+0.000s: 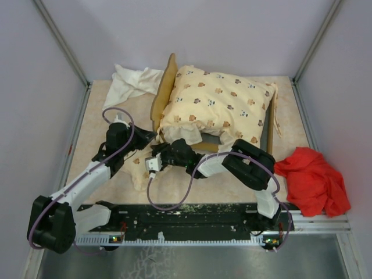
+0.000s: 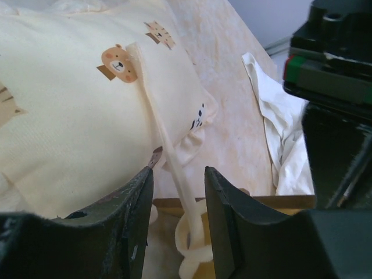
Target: Set up the pet bed
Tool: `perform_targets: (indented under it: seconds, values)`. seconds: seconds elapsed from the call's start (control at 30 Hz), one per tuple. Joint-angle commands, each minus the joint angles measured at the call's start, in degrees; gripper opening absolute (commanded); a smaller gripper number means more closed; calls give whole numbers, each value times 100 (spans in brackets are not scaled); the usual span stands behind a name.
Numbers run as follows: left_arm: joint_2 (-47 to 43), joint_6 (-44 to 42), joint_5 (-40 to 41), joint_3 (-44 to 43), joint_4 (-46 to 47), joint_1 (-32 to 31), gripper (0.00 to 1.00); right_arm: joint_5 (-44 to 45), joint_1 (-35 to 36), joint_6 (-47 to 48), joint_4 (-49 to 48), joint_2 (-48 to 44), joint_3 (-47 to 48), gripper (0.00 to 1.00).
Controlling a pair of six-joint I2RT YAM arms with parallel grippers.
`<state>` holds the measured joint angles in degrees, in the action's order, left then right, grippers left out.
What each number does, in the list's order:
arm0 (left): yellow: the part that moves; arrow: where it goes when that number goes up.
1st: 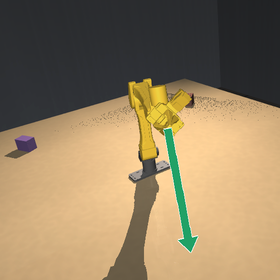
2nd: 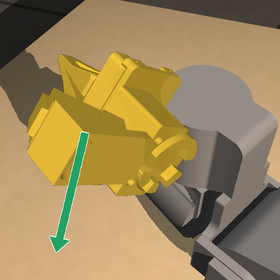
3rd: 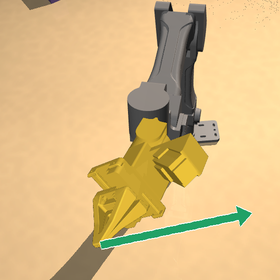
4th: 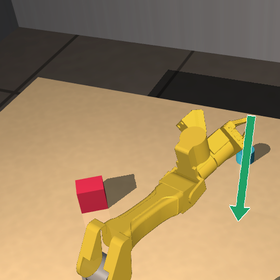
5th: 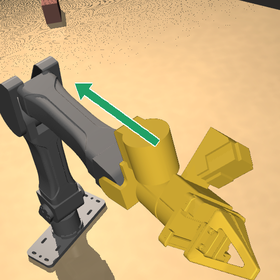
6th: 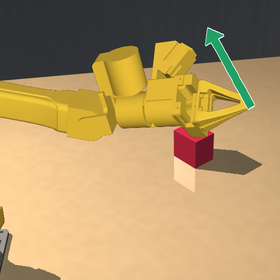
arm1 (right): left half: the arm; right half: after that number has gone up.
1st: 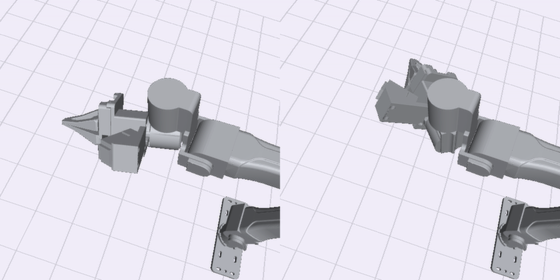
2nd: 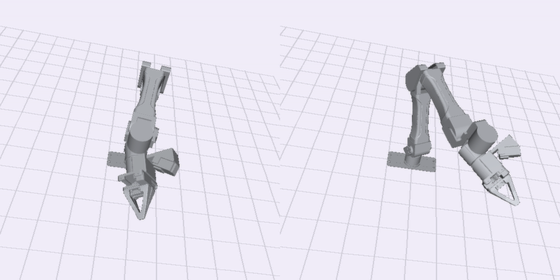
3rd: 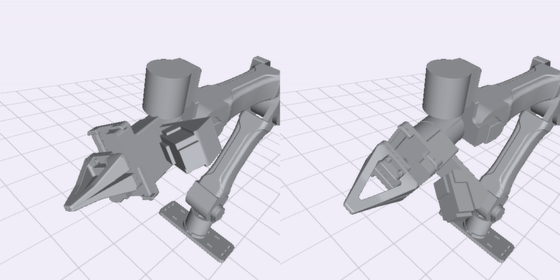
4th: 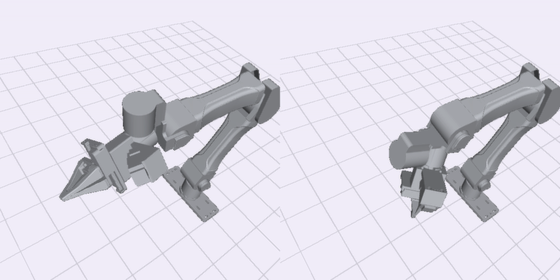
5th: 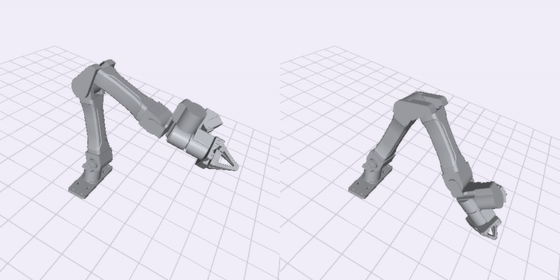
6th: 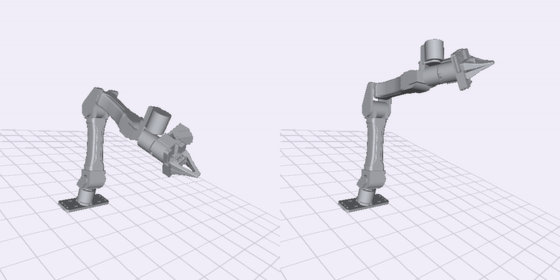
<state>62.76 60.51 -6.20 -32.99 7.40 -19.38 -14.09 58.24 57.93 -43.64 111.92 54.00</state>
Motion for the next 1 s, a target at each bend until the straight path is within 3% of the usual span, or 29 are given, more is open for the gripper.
perform_targets:
  seconds: [0.0,0.17,0.23,0.33,0.57,0.7,0.83,0.97]
  values:
    - [39,-102,-108,-222,55,44,0,-35,17,297,304,188,531,41]
    - [43,-132,-87,-247,43,42,0,142,12,408,445,520,865,41]
    - [51,-177,-60,-266,9,44,0,221,12,374,262,600,901,36]
    - [15,-404,149,-374,-140,75,0,214,12,364,7,488,663,0]
    - [-109,-1476,718,-958,-728,333,0,133,-76,-554,-1107,-196,-555,0]
    - [-49,-1631,714,-1006,-849,586,0,23,-294,-1796,-2173,-467,-1221,0]
    - [-24,-1796,866,-1014,-808,738,0,694,-414,-2804,-3407,-486,-1706,0]
    - [-24,-1970,1164,-1213,-1202,832,0,572,-552,-3522,-3746,-492,-1928,0]
